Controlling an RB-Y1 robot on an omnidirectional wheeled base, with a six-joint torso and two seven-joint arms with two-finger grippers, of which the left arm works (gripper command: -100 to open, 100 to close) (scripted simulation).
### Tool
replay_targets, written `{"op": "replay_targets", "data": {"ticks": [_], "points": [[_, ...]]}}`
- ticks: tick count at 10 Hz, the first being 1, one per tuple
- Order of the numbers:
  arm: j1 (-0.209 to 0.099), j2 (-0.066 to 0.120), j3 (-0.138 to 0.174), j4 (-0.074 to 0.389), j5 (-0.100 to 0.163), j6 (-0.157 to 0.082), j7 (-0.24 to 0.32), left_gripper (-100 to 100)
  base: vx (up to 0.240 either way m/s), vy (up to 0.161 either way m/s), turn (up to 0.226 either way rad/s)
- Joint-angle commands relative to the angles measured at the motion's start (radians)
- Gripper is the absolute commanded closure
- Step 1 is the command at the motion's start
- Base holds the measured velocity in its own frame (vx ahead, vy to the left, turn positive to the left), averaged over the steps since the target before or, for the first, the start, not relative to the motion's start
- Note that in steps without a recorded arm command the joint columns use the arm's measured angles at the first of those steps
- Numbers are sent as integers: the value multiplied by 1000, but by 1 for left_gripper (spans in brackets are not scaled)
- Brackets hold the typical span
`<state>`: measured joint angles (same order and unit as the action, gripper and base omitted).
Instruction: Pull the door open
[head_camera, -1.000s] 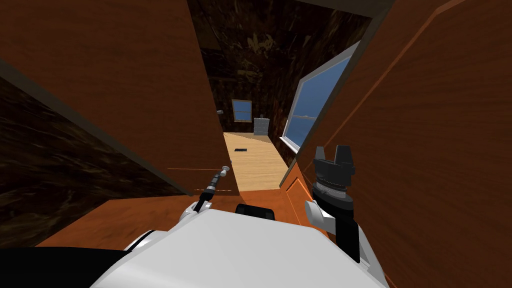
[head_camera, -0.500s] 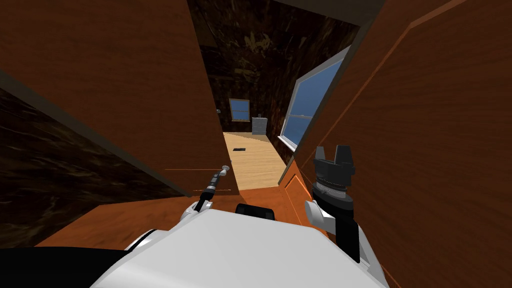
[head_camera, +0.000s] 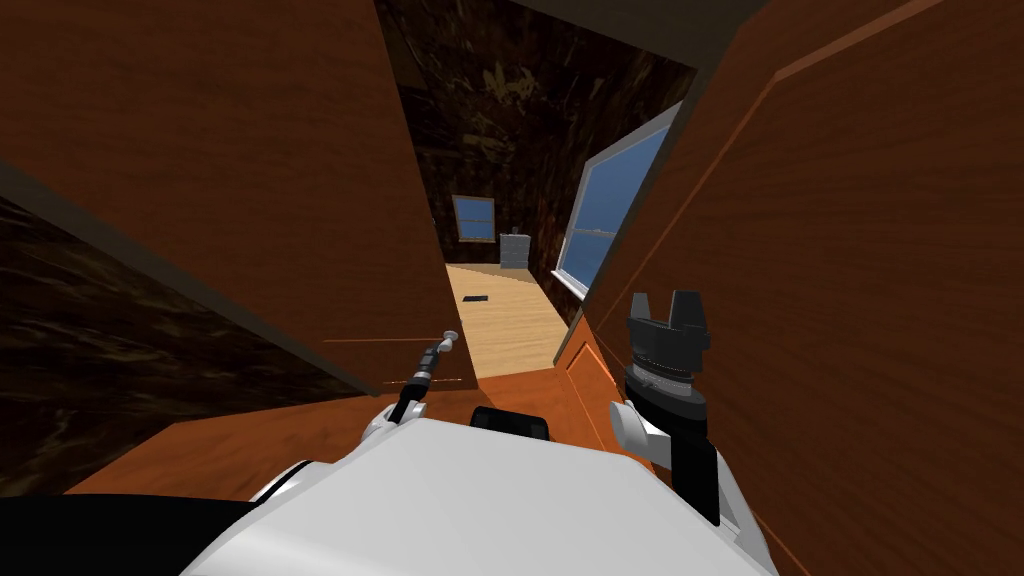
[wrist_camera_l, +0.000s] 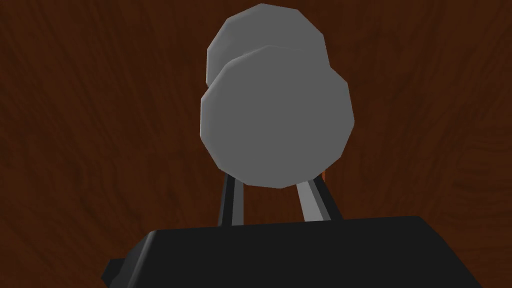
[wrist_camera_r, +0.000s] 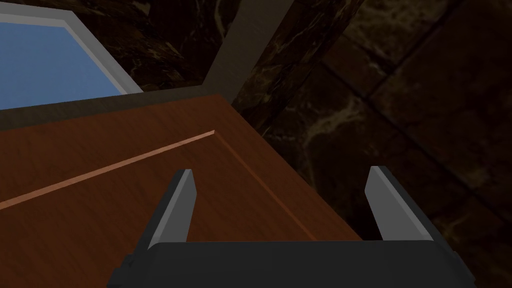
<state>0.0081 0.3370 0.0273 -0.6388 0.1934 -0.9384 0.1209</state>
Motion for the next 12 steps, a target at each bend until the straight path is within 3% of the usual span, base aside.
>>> {"op": "replay_targets", "data": {"ticks": [1, 2, 3, 5, 12], "points": [[-7, -9, -12, -1, 4, -9, 35, 100, -41, 19, -54], [-8, -10, -15, -3, 20, -5, 71, 100, -50, 25, -73], [-8, -10, -15, -3, 20, -5, 76, 100, -42, 20, -58], [-9, -12, -22, -7, 52, 2, 140, 100, -59, 24, -115], [-11, -14, -33, -12, 101, 14, 284, 100, -51, 20, -63]]}}
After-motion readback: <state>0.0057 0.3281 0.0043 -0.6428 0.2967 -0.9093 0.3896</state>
